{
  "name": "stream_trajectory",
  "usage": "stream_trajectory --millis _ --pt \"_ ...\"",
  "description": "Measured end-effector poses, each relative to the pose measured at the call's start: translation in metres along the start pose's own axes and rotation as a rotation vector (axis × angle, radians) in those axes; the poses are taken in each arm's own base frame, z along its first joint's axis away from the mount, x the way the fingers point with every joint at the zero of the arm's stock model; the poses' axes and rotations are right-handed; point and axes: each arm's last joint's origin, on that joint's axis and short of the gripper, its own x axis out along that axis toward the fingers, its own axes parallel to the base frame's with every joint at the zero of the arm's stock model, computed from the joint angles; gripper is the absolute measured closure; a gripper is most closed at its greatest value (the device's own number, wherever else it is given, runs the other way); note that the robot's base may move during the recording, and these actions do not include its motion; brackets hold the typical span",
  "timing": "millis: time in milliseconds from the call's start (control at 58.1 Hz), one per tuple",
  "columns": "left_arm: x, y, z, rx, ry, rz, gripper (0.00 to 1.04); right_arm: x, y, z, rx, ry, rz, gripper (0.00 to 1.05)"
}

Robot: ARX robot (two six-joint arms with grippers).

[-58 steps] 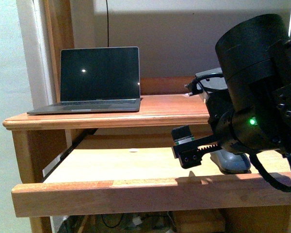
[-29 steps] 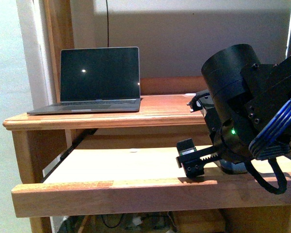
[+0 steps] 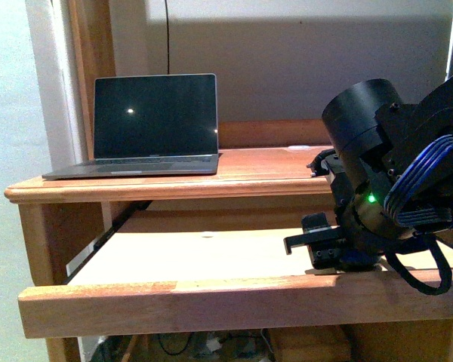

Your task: Place mouse

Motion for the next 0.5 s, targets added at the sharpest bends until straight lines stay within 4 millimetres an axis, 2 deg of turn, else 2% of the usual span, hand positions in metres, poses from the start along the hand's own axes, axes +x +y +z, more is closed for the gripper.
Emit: stream_trajectory --millis 138,293,413,500 --pt "0.0 0.0 0.0 0.0 0.0 0.0 0.08 -0.015 -0.012 0.011 0.023 -0.028 0.0 0.49" --pt "0.0 0.0 0.0 0.0 0.0 0.0 0.08 -0.048 -0.028 0.038 0.058 -0.106 0.009 0.49" --pt "0.0 0.0 0.0 0.0 0.0 0.0 0.08 -0.061 -0.027 0.063 0.074 -0.158 0.038 0.49" --pt "0.0 0.0 0.0 0.0 0.0 0.0 0.08 -0.064 -0.019 0.084 0.081 -0.194 0.06 0.49"
